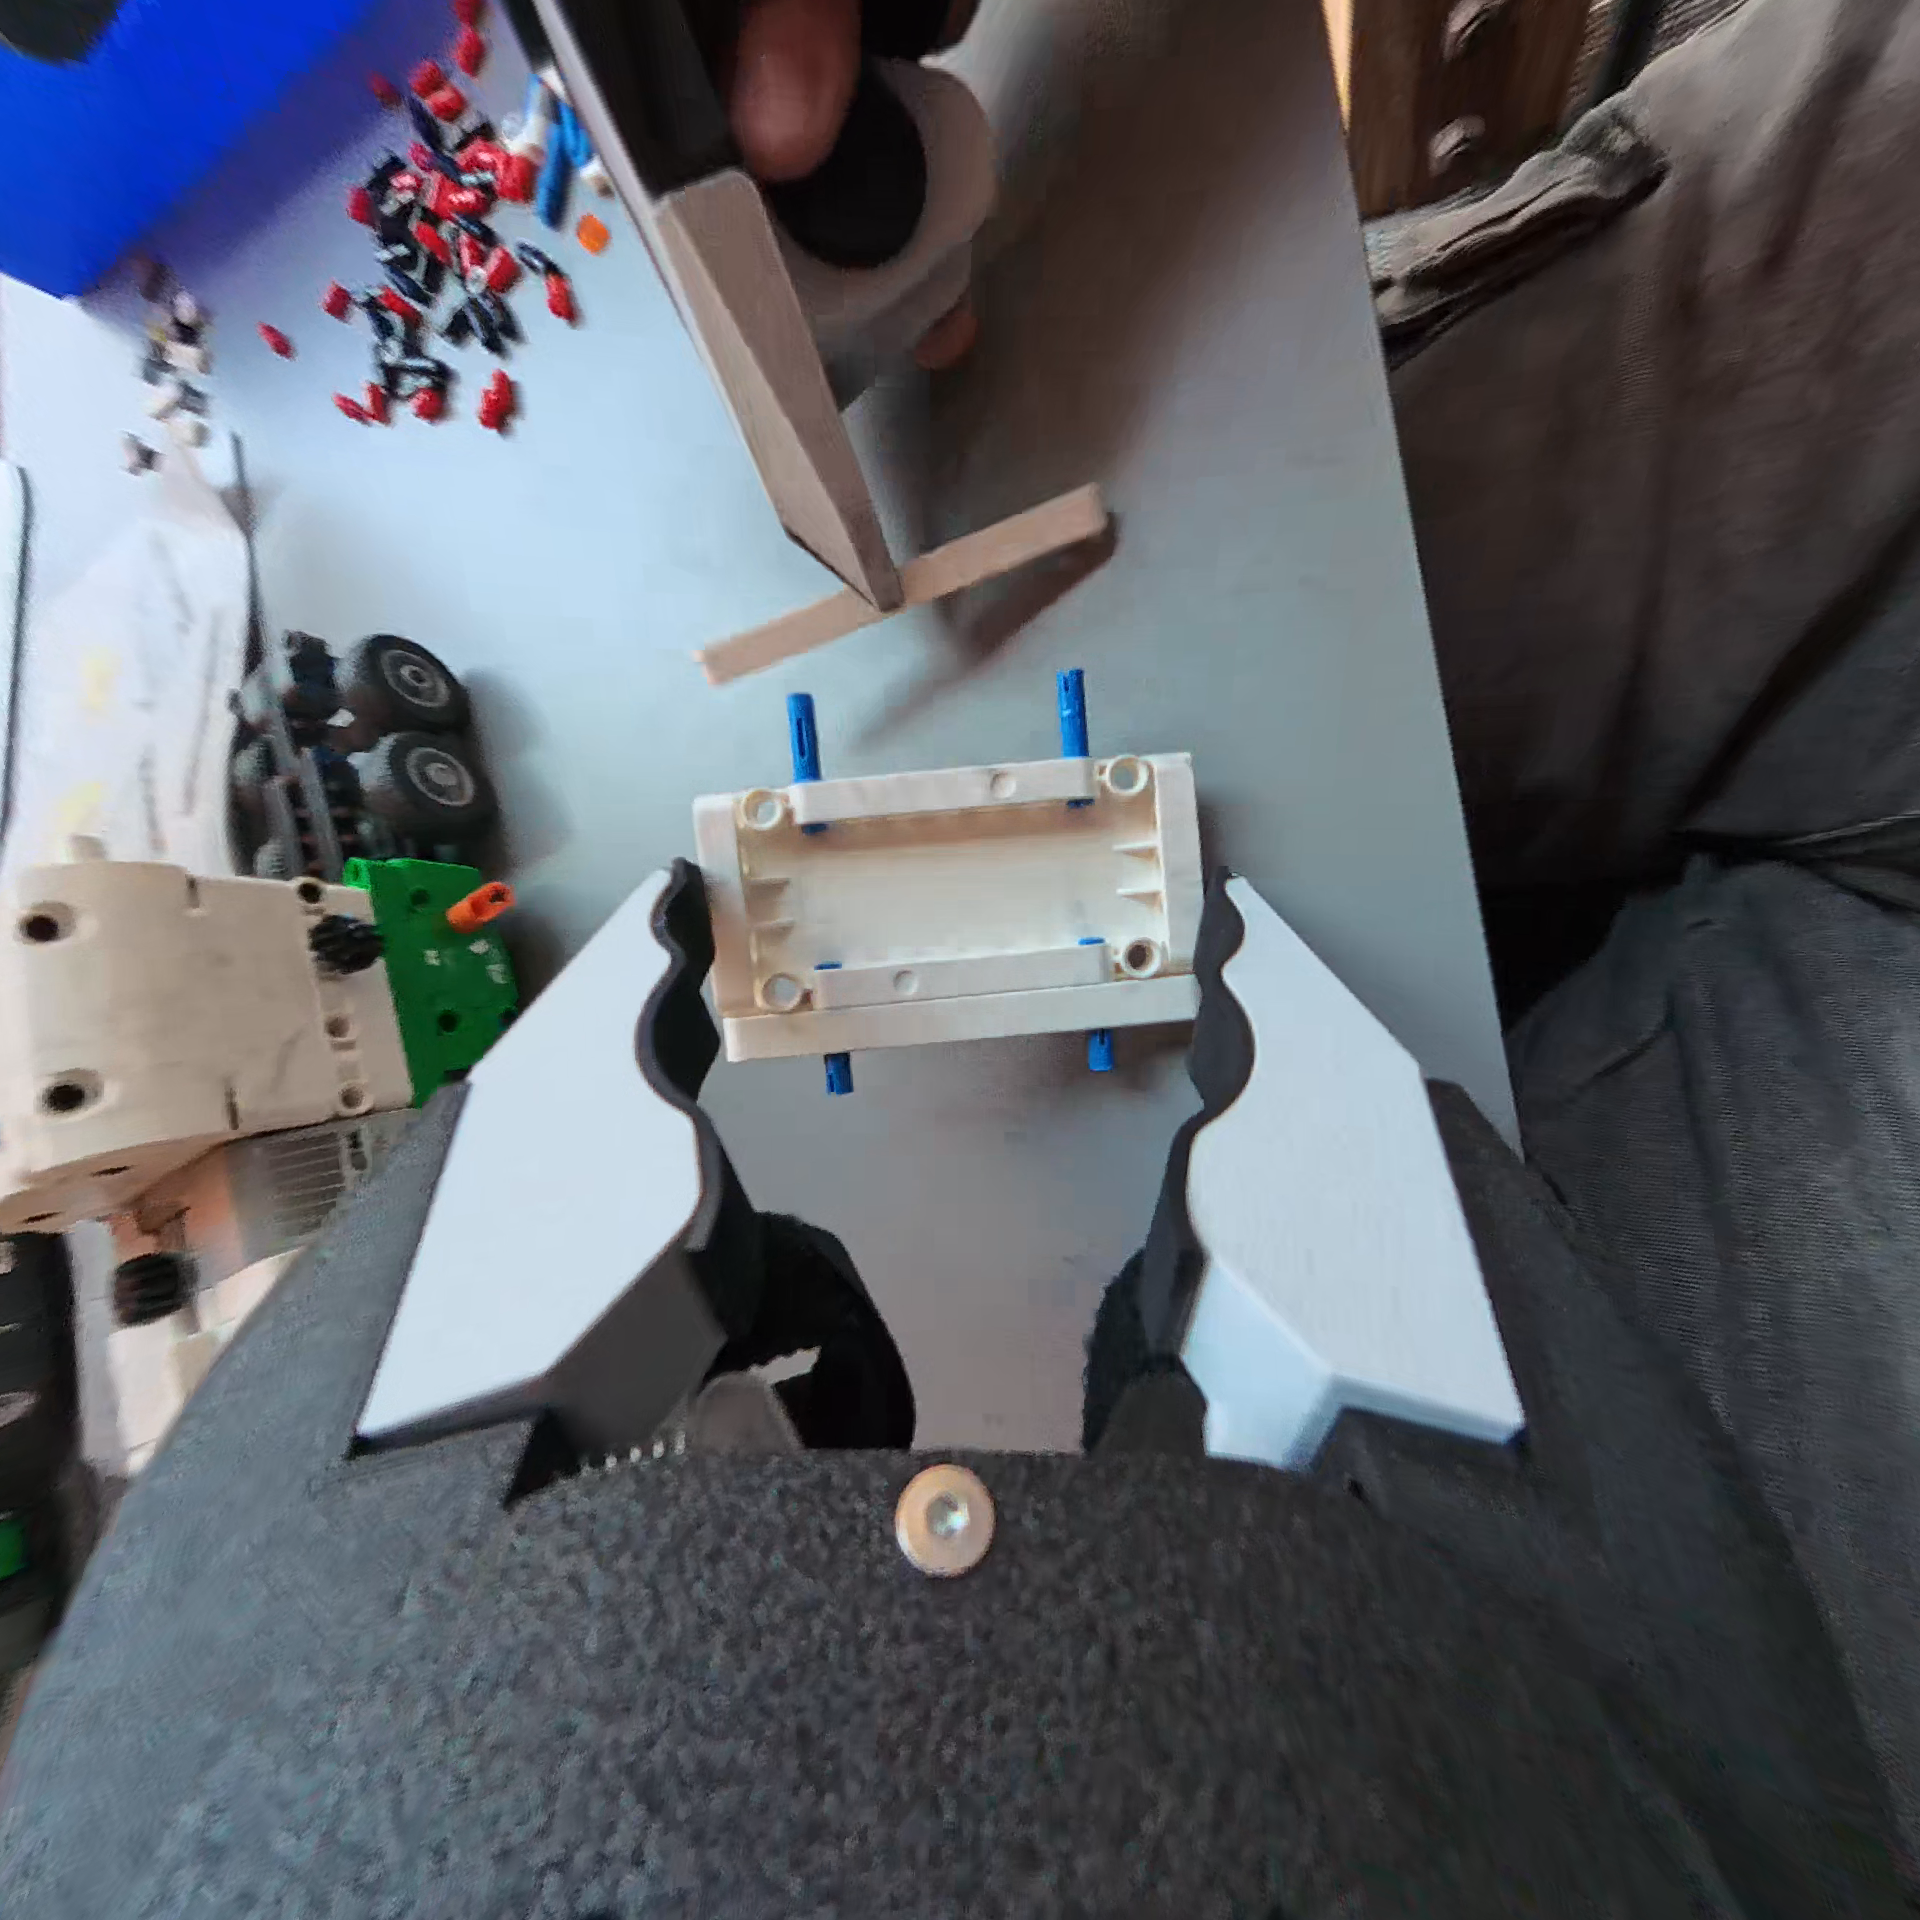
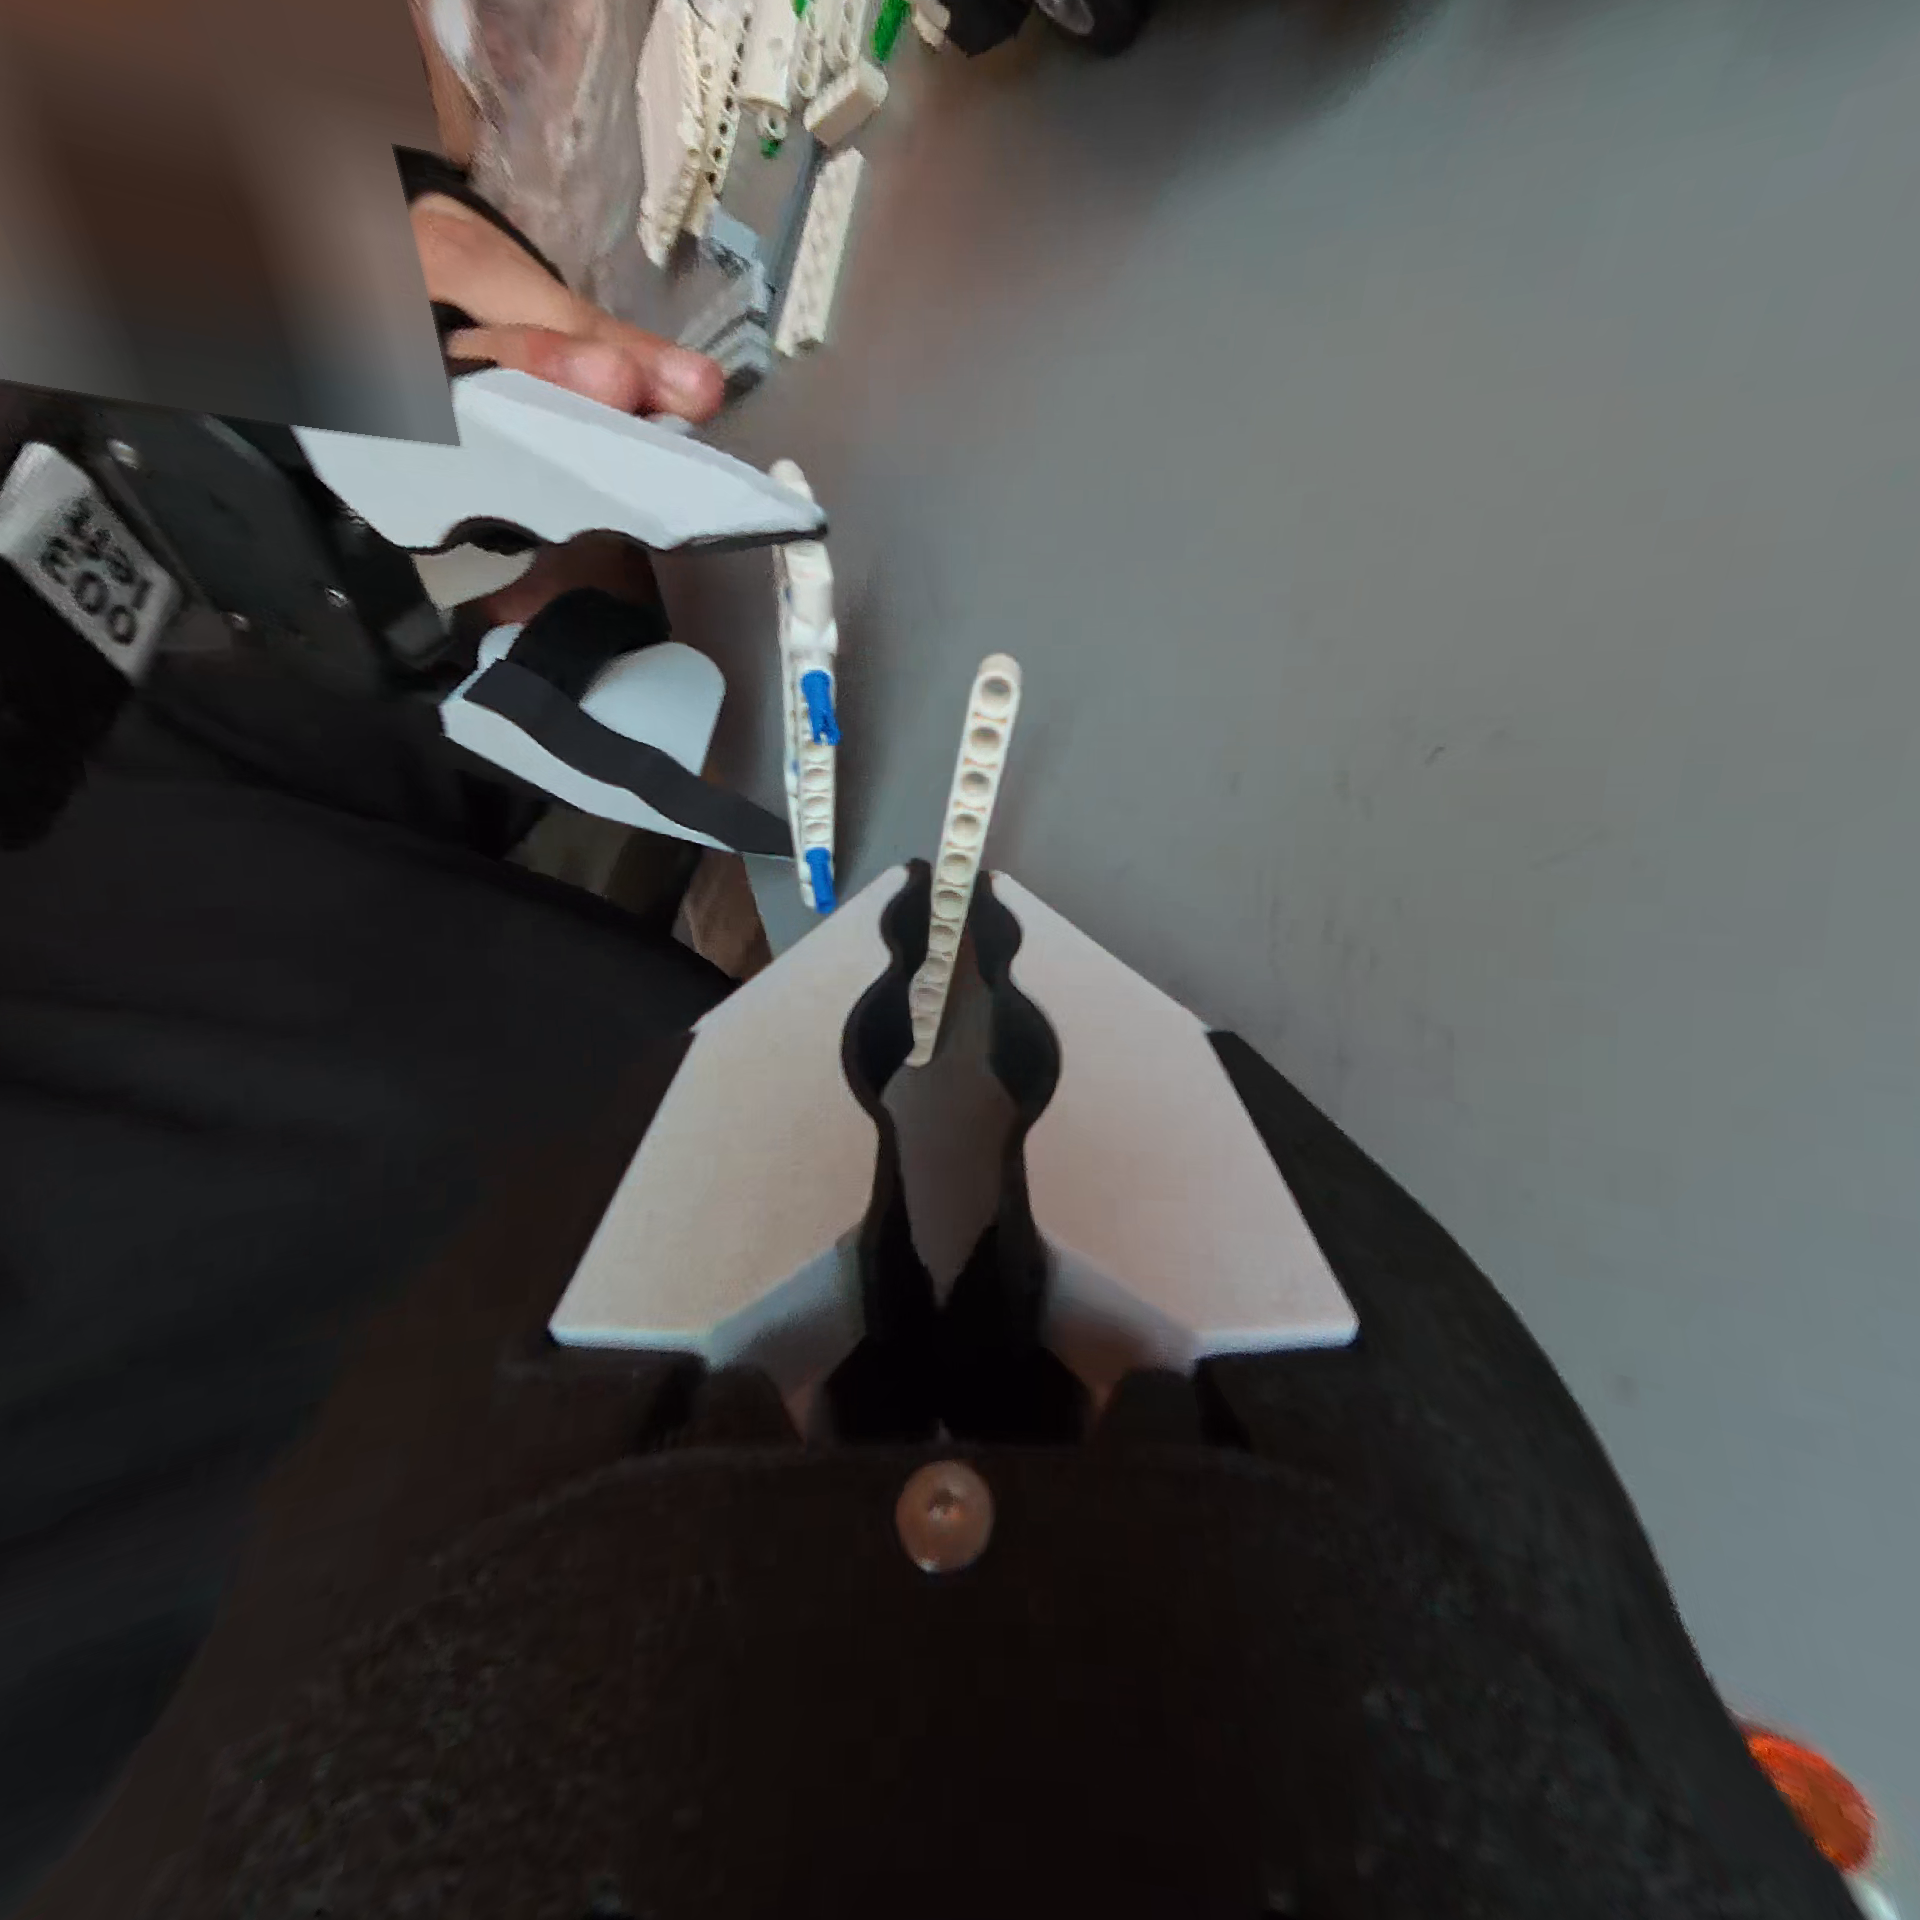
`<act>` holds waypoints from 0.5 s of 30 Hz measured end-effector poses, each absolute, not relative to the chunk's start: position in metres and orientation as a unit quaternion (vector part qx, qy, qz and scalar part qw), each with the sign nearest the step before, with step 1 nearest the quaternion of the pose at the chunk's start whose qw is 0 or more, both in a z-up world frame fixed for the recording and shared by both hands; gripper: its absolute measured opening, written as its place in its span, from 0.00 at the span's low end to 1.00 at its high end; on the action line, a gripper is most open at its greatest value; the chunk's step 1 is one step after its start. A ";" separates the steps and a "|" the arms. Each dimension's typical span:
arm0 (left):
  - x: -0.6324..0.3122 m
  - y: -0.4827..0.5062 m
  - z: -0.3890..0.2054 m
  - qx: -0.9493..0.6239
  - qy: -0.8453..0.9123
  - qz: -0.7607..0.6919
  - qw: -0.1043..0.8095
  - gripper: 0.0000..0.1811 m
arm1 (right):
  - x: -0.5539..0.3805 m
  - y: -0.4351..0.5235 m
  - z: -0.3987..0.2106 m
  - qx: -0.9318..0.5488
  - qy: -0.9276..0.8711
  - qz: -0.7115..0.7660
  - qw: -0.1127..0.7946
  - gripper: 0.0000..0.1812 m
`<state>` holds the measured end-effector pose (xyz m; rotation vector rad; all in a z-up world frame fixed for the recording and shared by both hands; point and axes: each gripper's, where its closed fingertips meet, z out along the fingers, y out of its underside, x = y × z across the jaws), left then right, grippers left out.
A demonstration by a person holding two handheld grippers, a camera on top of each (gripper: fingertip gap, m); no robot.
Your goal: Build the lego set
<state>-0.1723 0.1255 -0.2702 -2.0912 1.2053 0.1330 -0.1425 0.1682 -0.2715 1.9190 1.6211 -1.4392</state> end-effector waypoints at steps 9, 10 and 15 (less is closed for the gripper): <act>-0.170 0.145 -0.261 -0.779 0.472 0.143 0.388 0.51 | -0.136 0.179 -0.279 0.644 0.645 -0.405 0.071 0.06; -0.169 0.146 -0.260 -0.775 0.473 0.148 0.392 0.51 | -0.138 0.178 -0.271 0.635 0.644 -0.421 0.063 0.08; -0.163 0.151 -0.258 -0.762 0.470 0.160 0.415 0.51 | -0.154 0.157 -0.241 0.574 0.621 -0.534 0.010 0.18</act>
